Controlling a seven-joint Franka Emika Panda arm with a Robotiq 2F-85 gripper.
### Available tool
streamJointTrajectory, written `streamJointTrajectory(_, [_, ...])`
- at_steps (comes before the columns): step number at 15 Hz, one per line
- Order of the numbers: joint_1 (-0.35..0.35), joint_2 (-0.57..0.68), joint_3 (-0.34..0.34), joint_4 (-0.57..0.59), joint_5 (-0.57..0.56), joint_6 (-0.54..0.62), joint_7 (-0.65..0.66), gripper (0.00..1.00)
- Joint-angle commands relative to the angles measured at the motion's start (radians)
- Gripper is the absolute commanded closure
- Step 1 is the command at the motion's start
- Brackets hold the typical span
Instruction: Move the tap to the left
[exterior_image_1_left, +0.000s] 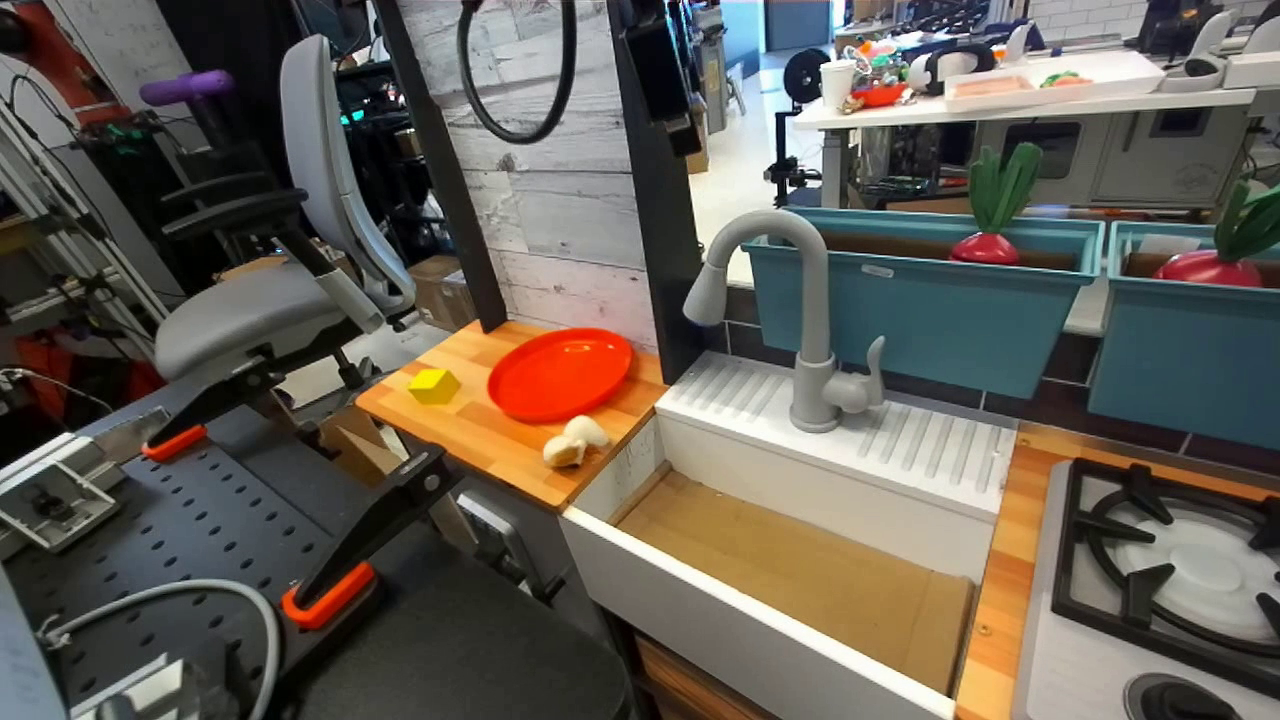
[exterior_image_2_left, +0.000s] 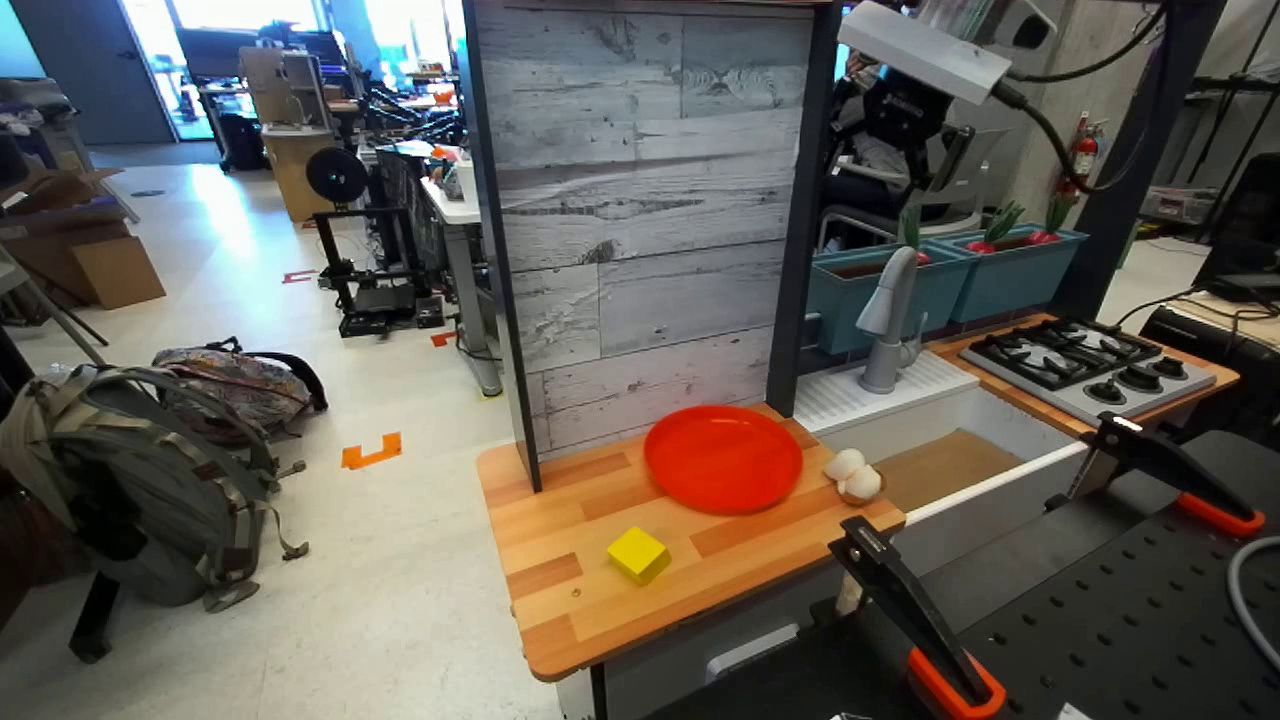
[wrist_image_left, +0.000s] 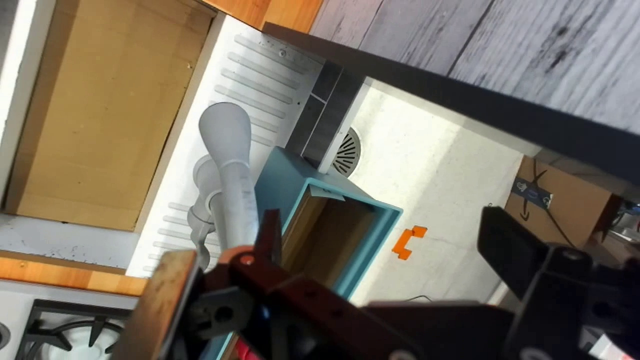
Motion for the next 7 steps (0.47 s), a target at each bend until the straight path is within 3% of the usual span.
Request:
streamJointTrajectory(1, [-0.007,-0.169,0.009,-0.19,-0.008,0.038,-0.075,0.0])
streamJointTrajectory(5, [0.008,-0.36,0.021,-0.388,-0.056,0.004,-0.192,0.0])
streamJointTrajectory(6, [-0.006,-0.239,0.019,-0.265,-0.029,0.01,-0.146,0.0])
streamJointTrajectory(7, [-0.005,-0.269,0.022,-0.296,-0.031,0.009,-0.149,0.0])
